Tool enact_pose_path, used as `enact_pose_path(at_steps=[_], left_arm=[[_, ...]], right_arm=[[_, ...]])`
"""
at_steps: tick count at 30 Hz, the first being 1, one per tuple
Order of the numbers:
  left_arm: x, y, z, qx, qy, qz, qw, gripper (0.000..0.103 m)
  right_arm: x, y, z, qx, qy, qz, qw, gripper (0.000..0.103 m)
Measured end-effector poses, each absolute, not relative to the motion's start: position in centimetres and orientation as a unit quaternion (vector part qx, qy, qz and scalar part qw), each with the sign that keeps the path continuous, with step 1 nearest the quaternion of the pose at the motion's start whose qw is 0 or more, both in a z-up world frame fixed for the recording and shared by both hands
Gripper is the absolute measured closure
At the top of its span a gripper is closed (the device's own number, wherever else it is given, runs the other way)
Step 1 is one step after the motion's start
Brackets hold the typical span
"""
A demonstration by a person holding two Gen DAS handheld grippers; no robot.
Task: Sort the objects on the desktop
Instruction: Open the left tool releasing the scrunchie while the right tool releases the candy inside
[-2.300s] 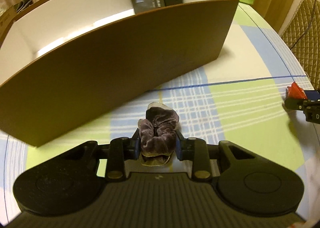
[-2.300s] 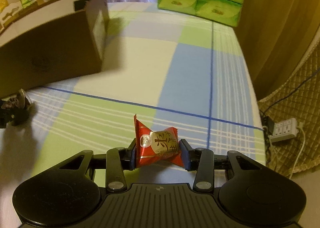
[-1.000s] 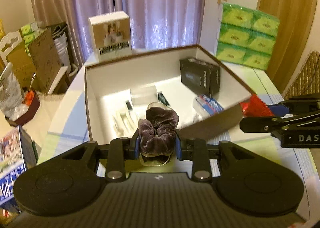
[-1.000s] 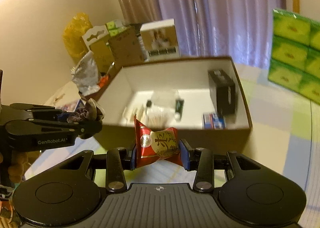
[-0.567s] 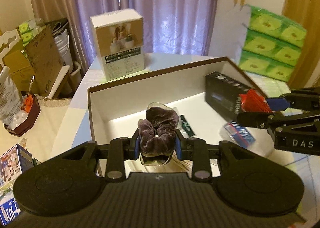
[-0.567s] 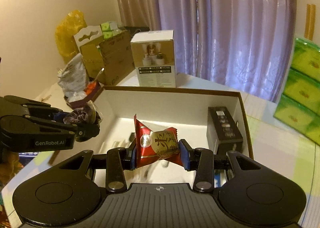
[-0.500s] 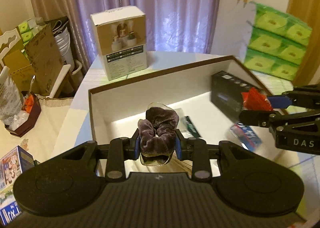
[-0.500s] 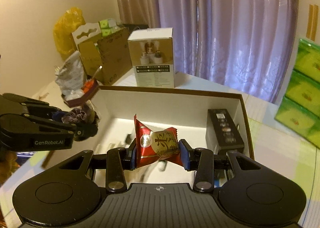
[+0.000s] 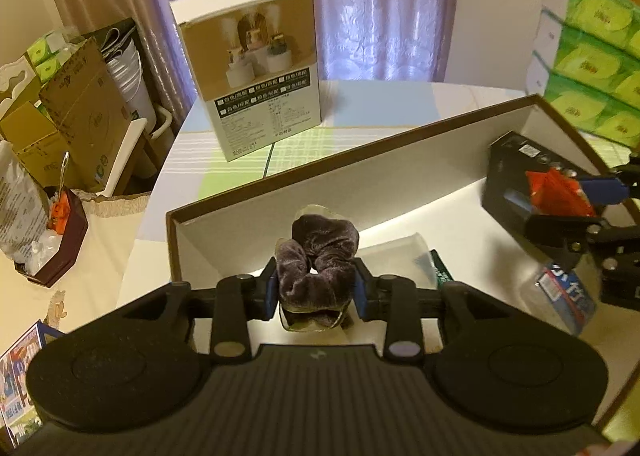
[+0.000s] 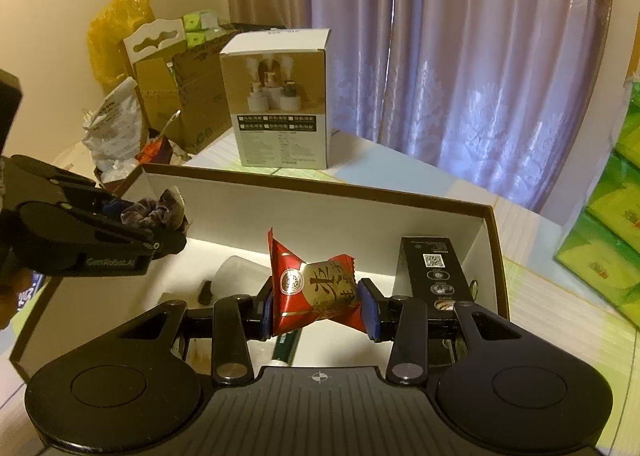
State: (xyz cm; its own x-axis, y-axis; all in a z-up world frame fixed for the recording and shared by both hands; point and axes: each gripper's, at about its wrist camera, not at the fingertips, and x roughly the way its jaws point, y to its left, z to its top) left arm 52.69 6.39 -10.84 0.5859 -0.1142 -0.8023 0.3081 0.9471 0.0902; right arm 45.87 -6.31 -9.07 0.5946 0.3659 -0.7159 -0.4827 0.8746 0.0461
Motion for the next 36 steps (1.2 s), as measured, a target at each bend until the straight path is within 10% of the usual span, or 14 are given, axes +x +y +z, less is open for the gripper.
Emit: enact_pose_path(at_steps=[7, 25, 29, 36], left_arm=[[53.8, 6.1, -11.7, 0.115, 0.438, -0.120, 0.884, 0.044], [54.0, 5.9, -11.3, 0.105, 0.429, -0.121, 0.889, 0.023], [53.6, 6.1, -11.1, 0.104, 0.427, -0.118, 0.890, 0.020], [52.1, 6.7, -10.0, 0.091, 0.419, -0.112, 0.897, 0.015]], right_arm=[[46.9, -6.7, -10.0, -0.086, 0.382, 0.238, 0.889, 0.064], [47.6, -5.6, -11.6, -0.157, 0.335, 0.245, 0.896, 0.064], [47.1, -6.1, -11.4, -0.149, 0.323, 0.243, 0.902, 0.036], [45.3, -7.6, -9.7, -0.108, 0.326, 0.255, 0.904, 0.020]])
